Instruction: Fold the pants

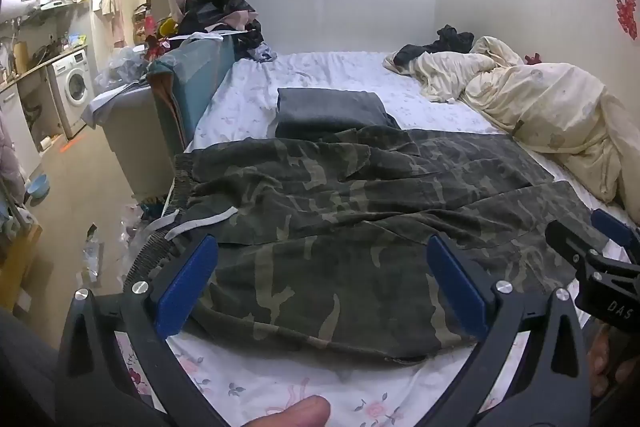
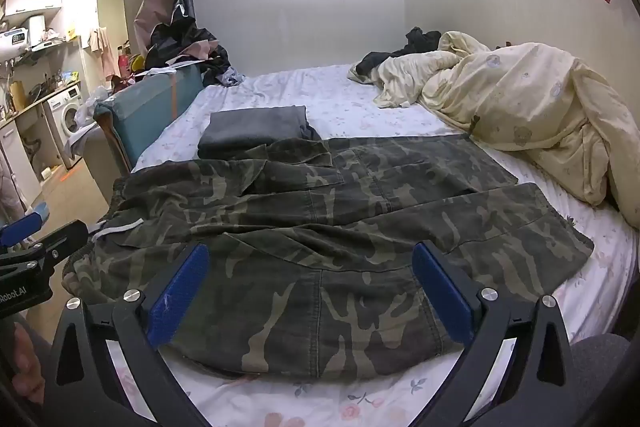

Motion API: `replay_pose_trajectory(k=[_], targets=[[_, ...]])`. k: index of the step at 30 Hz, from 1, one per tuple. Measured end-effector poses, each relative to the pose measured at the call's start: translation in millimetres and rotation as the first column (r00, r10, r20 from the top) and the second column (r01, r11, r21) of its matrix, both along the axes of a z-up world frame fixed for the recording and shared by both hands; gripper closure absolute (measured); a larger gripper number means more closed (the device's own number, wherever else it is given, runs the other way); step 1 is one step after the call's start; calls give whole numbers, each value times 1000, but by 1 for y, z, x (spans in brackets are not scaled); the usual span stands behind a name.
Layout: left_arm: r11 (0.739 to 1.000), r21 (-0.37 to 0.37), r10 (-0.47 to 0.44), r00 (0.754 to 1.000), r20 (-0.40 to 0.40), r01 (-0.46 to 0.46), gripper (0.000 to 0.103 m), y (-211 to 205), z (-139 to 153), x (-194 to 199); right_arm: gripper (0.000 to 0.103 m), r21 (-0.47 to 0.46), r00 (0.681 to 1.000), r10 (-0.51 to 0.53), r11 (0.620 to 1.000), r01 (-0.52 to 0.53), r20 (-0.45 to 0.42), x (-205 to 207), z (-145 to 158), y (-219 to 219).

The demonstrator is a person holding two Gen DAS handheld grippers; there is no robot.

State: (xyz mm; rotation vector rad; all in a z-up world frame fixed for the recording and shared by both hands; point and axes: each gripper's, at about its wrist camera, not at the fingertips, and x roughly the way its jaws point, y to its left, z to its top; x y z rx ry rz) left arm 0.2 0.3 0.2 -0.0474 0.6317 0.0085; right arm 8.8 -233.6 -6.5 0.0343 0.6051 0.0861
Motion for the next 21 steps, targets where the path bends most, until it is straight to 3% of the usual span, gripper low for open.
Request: replay_pose_trajectory(k=[21], targets=[[1000,16,-1,1000,12,0,0,-3,2,-1,0,6,1000,-1,1000,1,-1,0,0,-1]])
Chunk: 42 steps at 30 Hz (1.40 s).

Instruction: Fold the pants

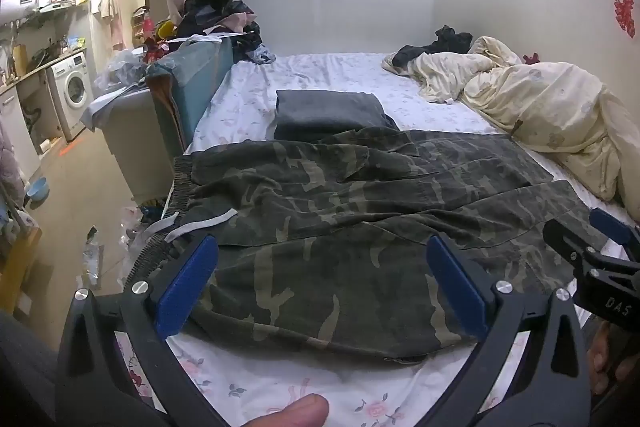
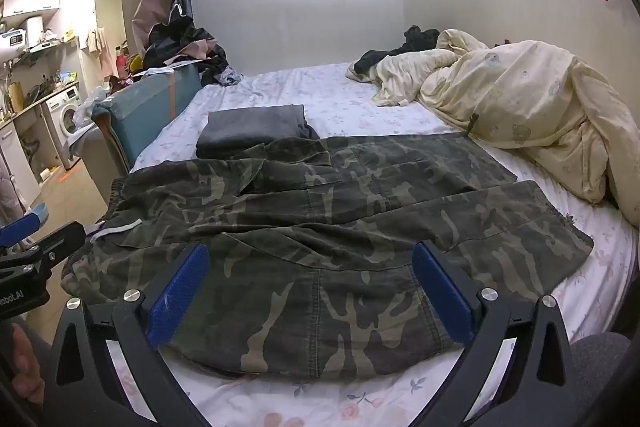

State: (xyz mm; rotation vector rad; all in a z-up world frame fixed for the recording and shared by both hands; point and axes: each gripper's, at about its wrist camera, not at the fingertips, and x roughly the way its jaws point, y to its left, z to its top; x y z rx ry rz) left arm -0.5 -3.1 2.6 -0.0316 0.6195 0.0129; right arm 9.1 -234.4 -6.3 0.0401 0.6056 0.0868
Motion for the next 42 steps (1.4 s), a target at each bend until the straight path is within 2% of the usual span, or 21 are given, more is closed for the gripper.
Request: replay_pose_trajectory(k=[42], targets=[[1000,-3,-5,1000,1,5,0,-1,-1,0,0,0,1000,-1,1000,1,-6,0,-4,3]])
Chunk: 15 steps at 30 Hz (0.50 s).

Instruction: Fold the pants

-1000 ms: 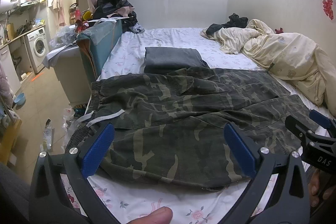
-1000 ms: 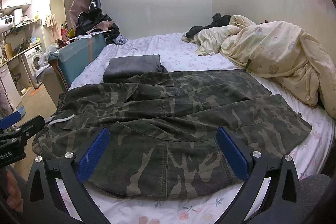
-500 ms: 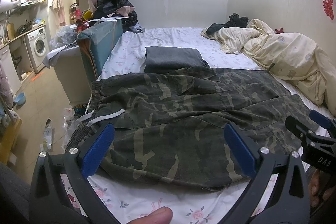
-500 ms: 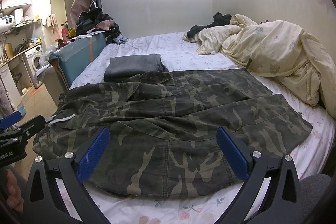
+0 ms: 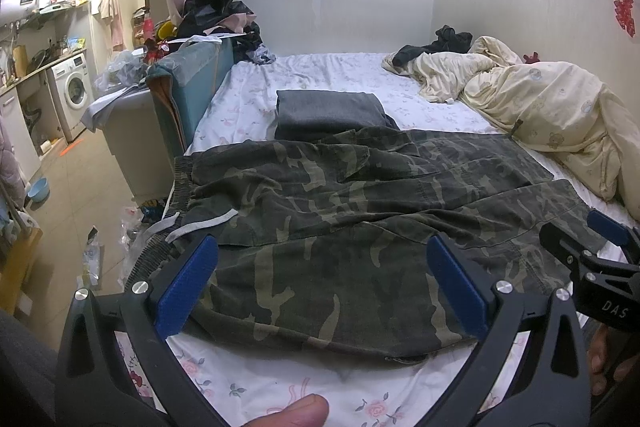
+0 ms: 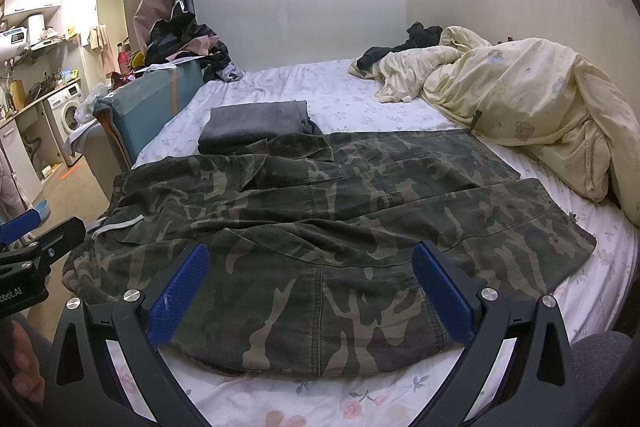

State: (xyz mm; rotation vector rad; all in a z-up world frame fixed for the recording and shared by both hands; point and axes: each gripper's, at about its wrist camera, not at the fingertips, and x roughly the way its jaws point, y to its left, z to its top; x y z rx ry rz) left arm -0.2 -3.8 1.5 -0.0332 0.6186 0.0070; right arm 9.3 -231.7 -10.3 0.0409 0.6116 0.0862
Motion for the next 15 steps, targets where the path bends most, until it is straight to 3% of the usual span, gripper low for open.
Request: replay_pose_trajectory(k=[15], targets=[[1000,6,2,1000,6,-2,0,1,0,0,0,5,1000,1,1000,-1,-6,-2,-5,3]])
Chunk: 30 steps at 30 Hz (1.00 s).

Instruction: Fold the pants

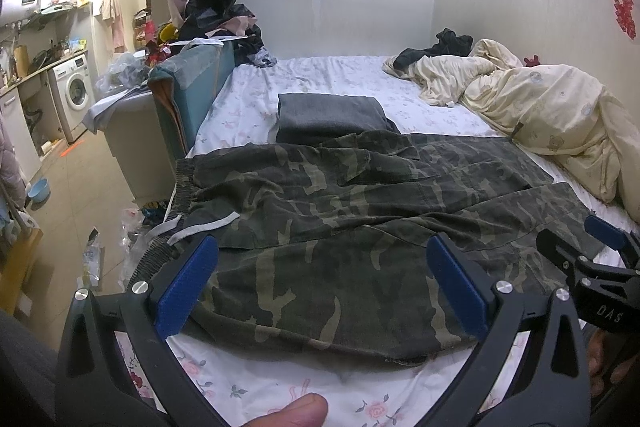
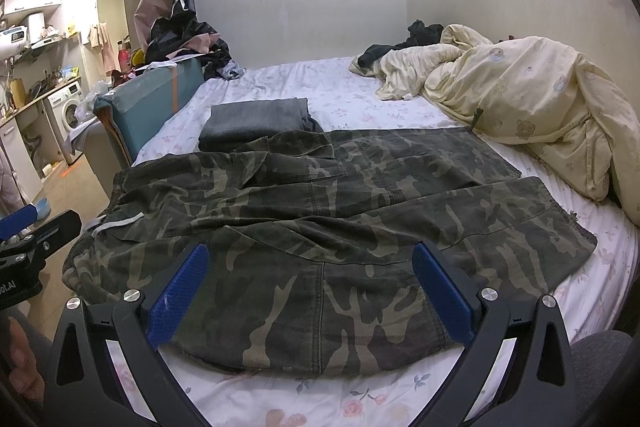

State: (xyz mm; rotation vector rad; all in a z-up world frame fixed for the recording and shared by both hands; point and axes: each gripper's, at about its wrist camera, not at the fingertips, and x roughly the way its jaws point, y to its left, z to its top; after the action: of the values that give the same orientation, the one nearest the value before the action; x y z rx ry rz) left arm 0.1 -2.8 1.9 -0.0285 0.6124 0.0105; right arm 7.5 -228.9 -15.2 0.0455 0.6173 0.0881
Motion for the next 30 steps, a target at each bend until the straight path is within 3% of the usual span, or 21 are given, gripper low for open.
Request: replay_pose_trajectory(k=[30], targets=[[1000,-18,-7,1000,4,7,0,4,6,-3,0,31,1000,-7,999,8,-27,5,6,-6]])
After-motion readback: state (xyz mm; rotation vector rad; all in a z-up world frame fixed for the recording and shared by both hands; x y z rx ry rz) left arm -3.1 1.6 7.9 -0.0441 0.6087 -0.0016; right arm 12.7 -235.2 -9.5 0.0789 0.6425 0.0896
